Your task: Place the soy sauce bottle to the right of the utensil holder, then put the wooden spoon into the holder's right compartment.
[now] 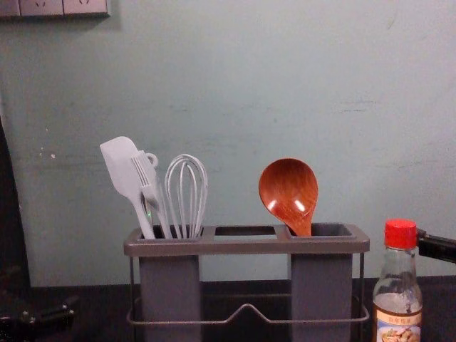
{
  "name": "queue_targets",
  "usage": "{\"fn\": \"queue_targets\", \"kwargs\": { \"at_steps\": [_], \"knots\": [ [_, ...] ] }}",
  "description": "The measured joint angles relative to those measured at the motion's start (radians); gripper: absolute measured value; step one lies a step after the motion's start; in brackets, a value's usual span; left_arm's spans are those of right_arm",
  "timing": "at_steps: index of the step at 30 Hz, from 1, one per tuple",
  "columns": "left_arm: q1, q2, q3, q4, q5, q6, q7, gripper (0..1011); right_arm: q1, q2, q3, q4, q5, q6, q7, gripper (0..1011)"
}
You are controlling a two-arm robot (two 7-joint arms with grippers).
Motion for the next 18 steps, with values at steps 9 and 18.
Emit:
{"fn": "queue_targets", "kwargs": {
  "at_steps": [9, 18],
  "knots": [
    [0.0, 0.0, 0.0, 0.0, 0.0, 0.0, 0.0, 1000, 0.001, 0.0, 0.0, 0.001, 0.001, 0.0, 0.0, 1002],
    [0.0, 0.0, 0.0, 0.0, 0.0, 0.0, 0.0, 1000, 0.002, 0.0, 0.0, 0.002, 0.001, 0.0, 0.001, 1002]
  ]
}}
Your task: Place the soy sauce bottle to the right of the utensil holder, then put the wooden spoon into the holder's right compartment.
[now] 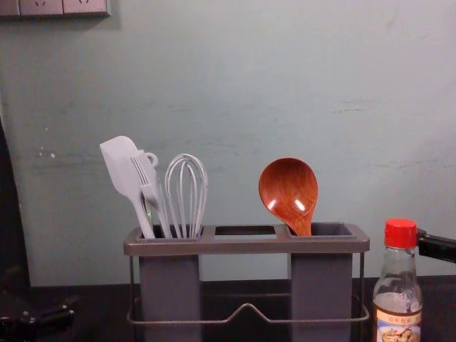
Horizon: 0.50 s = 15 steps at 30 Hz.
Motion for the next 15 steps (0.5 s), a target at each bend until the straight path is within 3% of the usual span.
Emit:
{"fn": "queue_targets", "kwargs": {
  "at_steps": [15],
  "knots": [
    [0.0, 0.0, 0.0, 0.0, 0.0, 0.0, 0.0, 1000, 0.0, 0.0, 0.0, 0.0, 0.001, 0.0, 0.0, 1002]
  ]
}}
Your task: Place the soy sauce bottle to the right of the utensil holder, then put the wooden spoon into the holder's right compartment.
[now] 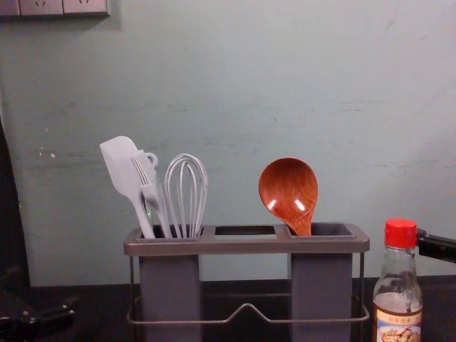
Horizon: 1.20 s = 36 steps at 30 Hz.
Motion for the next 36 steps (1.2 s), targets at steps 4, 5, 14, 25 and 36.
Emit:
{"fn": "queue_targets", "kwargs": {
  "at_steps": [4, 5, 14, 25, 36],
  "knots": [
    [0.0, 0.0, 0.0, 0.0, 0.0, 0.0, 0.0, 1000, 0.0, 0.0, 0.0, 0.0, 0.0, 0.0, 0.0, 1002],
    [0.0, 0.0, 0.0, 0.0, 0.0, 0.0, 0.0, 1000, 0.0, 0.0, 0.0, 0.0, 0.0, 0.0, 0.001, 1002],
    [0.0, 0.0, 0.0, 0.0, 0.0, 0.0, 0.0, 1000, 0.0, 0.0, 0.0, 0.0, 0.0, 0.0, 0.001, 1002],
    [0.0, 0.0, 0.0, 0.0, 0.0, 0.0, 0.0, 1000, 0.0, 0.0, 0.0, 0.0, 0.0, 0.0, 0.001, 1002],
    [0.0, 0.0, 0.0, 0.0, 0.0, 0.0, 0.0, 1000, 0.0, 0.0, 0.0, 0.0, 0.0, 0.0, 0.001, 1002]
  ]
}}
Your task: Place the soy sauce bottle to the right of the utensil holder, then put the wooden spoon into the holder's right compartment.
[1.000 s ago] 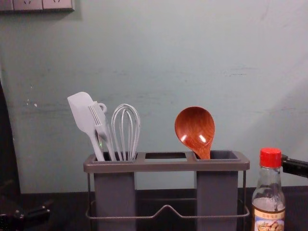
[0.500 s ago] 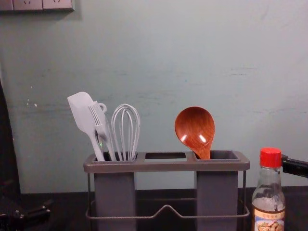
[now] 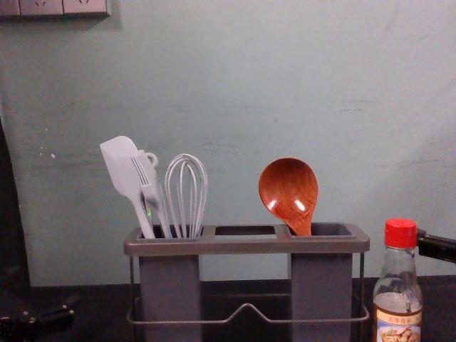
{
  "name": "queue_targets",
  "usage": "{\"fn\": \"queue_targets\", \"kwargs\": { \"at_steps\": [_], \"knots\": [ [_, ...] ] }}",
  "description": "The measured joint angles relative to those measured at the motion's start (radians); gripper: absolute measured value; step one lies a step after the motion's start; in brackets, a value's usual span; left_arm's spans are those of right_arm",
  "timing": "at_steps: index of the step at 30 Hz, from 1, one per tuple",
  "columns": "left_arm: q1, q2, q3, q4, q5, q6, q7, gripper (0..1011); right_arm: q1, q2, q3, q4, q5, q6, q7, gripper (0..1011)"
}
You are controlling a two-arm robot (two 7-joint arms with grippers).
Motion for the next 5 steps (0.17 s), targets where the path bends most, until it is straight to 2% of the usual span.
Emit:
{"fn": "queue_targets", "kwargs": {
  "at_steps": [5],
  "knots": [
    [0.0, 0.0, 0.0, 0.0, 0.0, 0.0, 0.0, 1000, 0.0, 0.0, 0.0, 0.0, 0.0, 0.0, 0.0, 1002]
  ]
}}
